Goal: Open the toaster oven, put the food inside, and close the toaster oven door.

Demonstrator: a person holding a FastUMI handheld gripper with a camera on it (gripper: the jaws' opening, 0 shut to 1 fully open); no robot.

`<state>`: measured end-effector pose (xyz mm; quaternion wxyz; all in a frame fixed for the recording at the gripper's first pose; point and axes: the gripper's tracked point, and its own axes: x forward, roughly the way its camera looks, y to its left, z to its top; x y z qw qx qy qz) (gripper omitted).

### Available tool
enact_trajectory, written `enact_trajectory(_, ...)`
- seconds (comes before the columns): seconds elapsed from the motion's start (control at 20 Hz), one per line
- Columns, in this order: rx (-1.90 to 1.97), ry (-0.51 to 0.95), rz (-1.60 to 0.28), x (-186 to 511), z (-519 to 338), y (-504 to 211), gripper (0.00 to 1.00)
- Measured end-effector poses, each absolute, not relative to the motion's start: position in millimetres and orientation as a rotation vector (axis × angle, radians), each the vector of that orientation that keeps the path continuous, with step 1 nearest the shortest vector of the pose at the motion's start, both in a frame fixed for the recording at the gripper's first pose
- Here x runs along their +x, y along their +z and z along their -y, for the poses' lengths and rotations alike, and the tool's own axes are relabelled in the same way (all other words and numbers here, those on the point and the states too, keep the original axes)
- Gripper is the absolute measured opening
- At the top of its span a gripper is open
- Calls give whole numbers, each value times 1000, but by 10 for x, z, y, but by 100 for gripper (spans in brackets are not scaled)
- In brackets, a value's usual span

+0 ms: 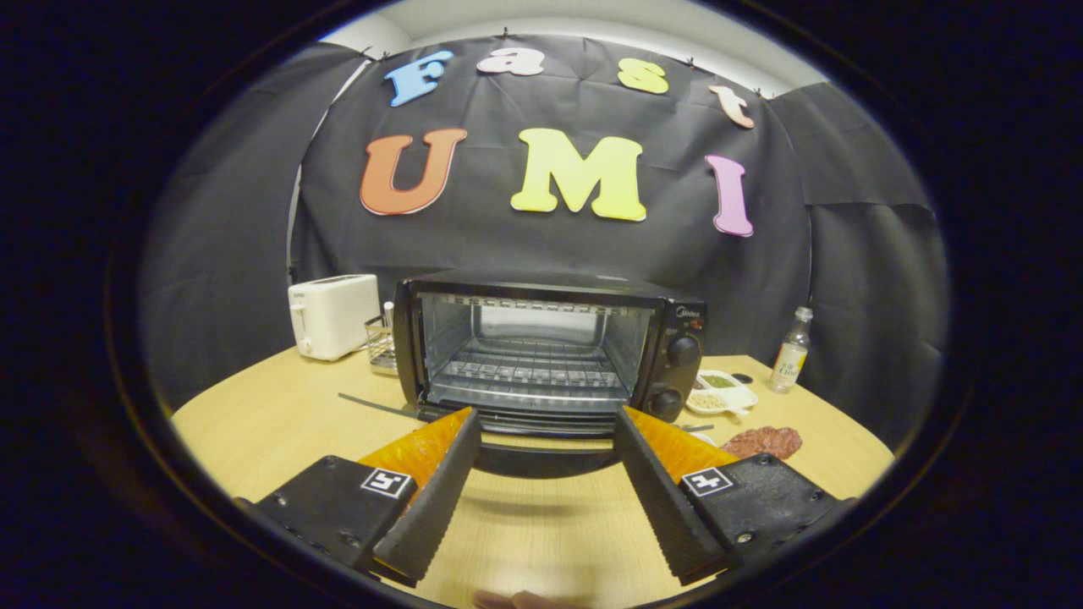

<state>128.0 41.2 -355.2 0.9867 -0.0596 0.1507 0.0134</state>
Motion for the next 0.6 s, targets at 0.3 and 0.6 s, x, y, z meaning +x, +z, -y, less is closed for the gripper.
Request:
enact_trajectory(0.3, -23, 17, -379, 1116, -383, -3897, 100)
enact_trajectory(0.6, -12, 5, -559, 986, -345, -4423, 100)
